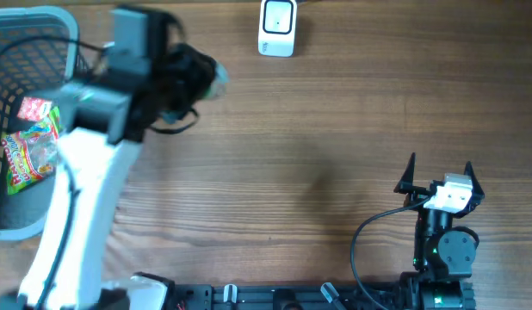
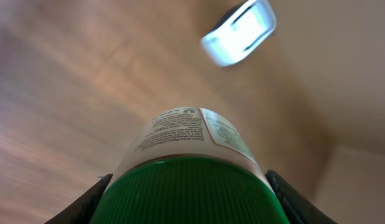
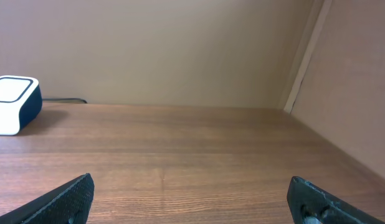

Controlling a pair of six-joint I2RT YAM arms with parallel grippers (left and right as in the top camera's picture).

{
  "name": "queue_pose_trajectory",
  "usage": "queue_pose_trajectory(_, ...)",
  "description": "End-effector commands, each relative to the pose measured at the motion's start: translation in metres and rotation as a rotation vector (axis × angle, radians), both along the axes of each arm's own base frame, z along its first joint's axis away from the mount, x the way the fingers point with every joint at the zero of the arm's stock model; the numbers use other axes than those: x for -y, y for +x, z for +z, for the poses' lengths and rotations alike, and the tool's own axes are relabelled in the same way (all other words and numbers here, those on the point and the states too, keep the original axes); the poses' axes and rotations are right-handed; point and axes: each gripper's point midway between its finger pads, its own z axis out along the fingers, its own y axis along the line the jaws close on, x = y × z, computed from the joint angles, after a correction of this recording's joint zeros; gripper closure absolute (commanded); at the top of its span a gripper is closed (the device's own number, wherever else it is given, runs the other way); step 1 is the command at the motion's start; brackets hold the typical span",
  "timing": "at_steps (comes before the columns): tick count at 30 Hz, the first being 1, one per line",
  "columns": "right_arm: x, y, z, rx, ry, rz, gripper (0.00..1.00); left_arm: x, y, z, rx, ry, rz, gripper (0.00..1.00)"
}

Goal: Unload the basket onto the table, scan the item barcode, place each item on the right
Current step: 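Lift jar out and carry it toward the white scanner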

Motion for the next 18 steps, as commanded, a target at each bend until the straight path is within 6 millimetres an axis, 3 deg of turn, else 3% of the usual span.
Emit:
queue_pose_trajectory(1, -0.003, 0.001, -0.001, -0.005, -0.009, 0.017, 0.00, 0.017, 0.007, -0.052, -0.147, 0.128, -0.008, 0.49)
queue_pose_trajectory(5, -0.003, 0.001, -0.001, -0.005, -0.009, 0.017, 0.00, 0.034, 0.008, -0.114, -0.329, 0.199, -0.031, 0.47)
queue_pose_trajectory(9, -0.003, 0.001, -0.001, -0.005, -0.009, 0.017, 0.00, 0.037, 0.010, -0.160, -0.450, 0.242, 0.002, 0.46)
queue_pose_trajectory(13, -0.003, 0.001, -0.001, -0.005, -0.009, 0.017, 0.00, 0.038, 0.011, -0.190, -0.526, 0.260, 0.047, 0.46)
queue_pose_trajectory(18, -0.003, 0.001, -0.001, -0.005, -0.009, 0.017, 0.00, 0.039, 0.009, -0.207, -0.571, 0.277, 0.059, 0.44)
